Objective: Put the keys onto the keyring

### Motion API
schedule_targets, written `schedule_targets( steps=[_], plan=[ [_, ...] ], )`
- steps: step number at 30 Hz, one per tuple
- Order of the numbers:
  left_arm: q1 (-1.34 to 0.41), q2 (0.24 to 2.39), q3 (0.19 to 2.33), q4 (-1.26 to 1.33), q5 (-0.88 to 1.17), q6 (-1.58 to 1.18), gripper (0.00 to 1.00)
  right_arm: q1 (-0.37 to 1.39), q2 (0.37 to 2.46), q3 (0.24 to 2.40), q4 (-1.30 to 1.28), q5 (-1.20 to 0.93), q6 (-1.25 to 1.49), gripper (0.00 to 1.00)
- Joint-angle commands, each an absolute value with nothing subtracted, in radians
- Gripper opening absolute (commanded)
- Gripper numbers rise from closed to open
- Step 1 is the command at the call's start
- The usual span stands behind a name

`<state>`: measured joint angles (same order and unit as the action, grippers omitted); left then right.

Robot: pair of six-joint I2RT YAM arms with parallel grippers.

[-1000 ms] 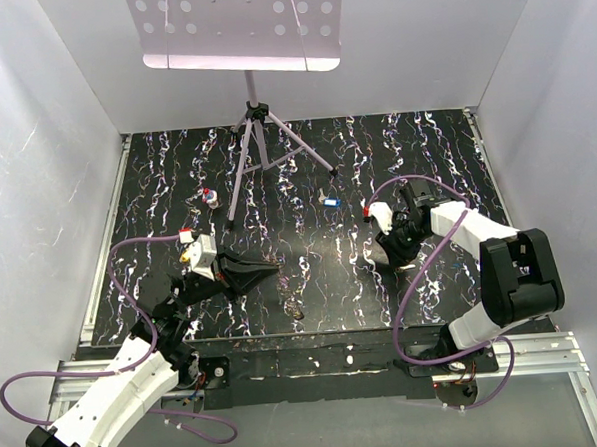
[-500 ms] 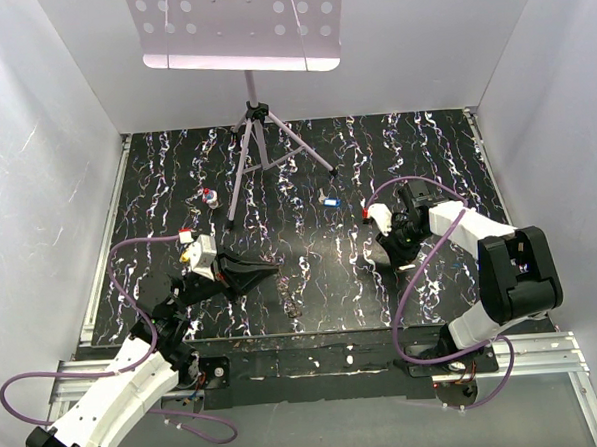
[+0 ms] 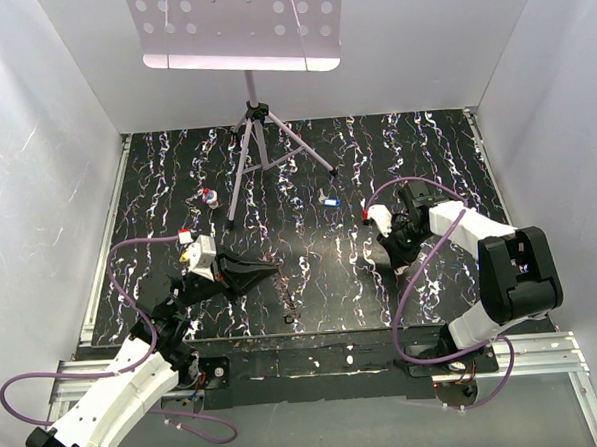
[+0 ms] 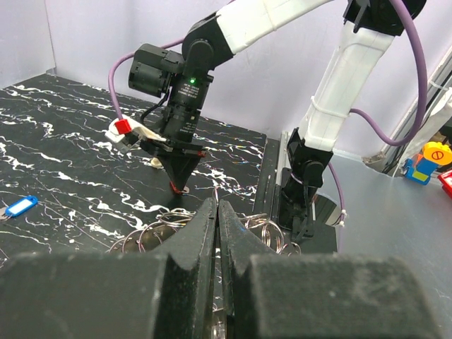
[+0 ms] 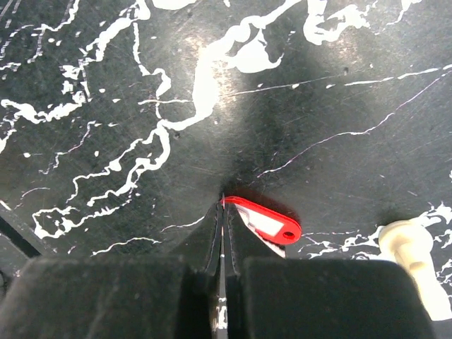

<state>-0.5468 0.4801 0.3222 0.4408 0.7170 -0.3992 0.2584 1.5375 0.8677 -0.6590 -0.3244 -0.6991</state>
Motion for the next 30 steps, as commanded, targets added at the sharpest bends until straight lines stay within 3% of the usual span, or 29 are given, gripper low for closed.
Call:
schedule_targets(
  steps=[1, 9, 12, 15, 22, 26, 30],
  plan=[
    [-0.546, 0.471, 0.337, 0.479, 0.712, -0.368, 0.0, 0.262, 1.448, 0.939, -0.759, -0.383, -0.741, 0.01],
    [-0.537, 0.627, 0.451, 0.622, 0.771, -0.293, 0.0, 0.219, 1.367, 1.398, -1.199, -0.486, -1.012, 0.01],
    [-0.523, 0.73, 0.514, 0.719, 0.828, -0.291, 0.0, 0.219, 1.373, 1.589, -1.247, -0.515, -1.04, 0.01],
    [-0.491, 0.823, 0.564, 0.828, 0.877, -0.313, 0.0, 0.23, 1.336, 1.713, -1.313, -0.708, -1.108, 0.01],
    [-0.387, 1.018, 0.594, 1.21, 0.977, -0.497, 0.0, 0.333, 1.143, 1.519, -1.008, -0.966, -1.011, 0.01],
    [-0.345, 1.091, 0.595, 1.445, 1.017, -0.679, 0.0, 0.513, 1.123, 1.471, -0.965, -0.939, -0.96, 0.01],
    [-0.345, 1.054, 0.591, 1.367, 1.051, -0.631, 0.0, 0.645, 1.062, 1.346, -0.682, -0.827, -0.838, 0.01]
  ],
)
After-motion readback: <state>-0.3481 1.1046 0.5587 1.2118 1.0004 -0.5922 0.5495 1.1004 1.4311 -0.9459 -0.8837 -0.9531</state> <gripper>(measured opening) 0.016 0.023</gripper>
